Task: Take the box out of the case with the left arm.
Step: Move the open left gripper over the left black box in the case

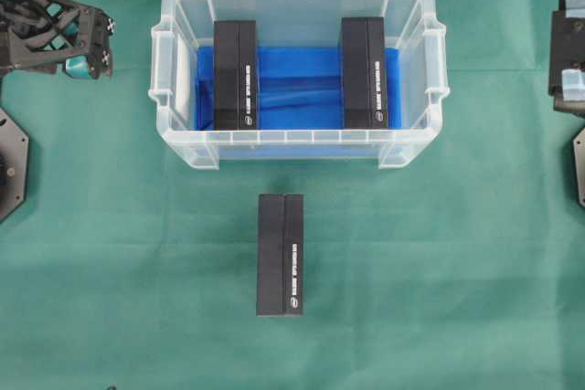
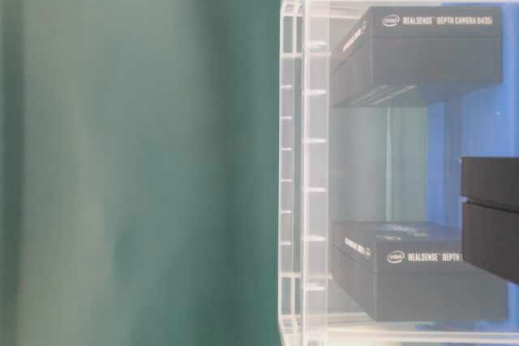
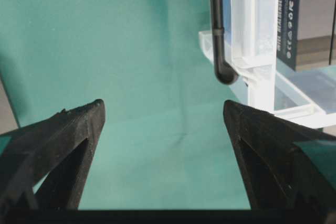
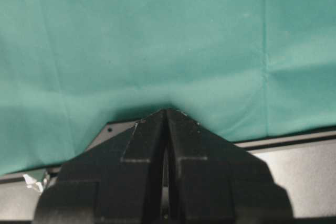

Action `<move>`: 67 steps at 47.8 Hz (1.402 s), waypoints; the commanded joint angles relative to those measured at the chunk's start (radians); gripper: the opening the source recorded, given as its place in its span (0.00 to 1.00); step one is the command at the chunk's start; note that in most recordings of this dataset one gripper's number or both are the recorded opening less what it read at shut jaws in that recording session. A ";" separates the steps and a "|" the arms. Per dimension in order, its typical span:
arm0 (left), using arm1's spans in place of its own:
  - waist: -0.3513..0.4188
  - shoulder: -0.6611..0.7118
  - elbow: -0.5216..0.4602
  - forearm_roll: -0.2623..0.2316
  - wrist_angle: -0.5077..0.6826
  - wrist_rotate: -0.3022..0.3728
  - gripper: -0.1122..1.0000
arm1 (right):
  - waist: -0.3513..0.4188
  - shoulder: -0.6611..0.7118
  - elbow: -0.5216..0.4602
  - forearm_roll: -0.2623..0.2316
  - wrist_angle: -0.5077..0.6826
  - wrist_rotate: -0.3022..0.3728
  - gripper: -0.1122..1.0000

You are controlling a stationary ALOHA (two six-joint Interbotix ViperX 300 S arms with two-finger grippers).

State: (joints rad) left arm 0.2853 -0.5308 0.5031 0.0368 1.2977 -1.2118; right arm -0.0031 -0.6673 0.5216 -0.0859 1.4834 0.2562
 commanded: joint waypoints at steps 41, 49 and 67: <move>-0.078 0.367 -0.426 -0.017 -0.002 -0.014 0.94 | -0.002 -0.002 -0.008 -0.003 -0.005 0.002 0.10; -0.081 0.425 -0.488 -0.017 -0.002 0.012 0.94 | 0.000 -0.002 -0.009 -0.002 -0.005 0.002 0.10; -0.083 0.476 -0.531 -0.017 0.021 0.037 0.94 | 0.000 0.000 -0.009 0.000 -0.003 0.002 0.10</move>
State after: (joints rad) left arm 0.2056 -0.0414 -0.0061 0.0169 1.3116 -1.1781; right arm -0.0031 -0.6657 0.5231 -0.0874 1.4849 0.2577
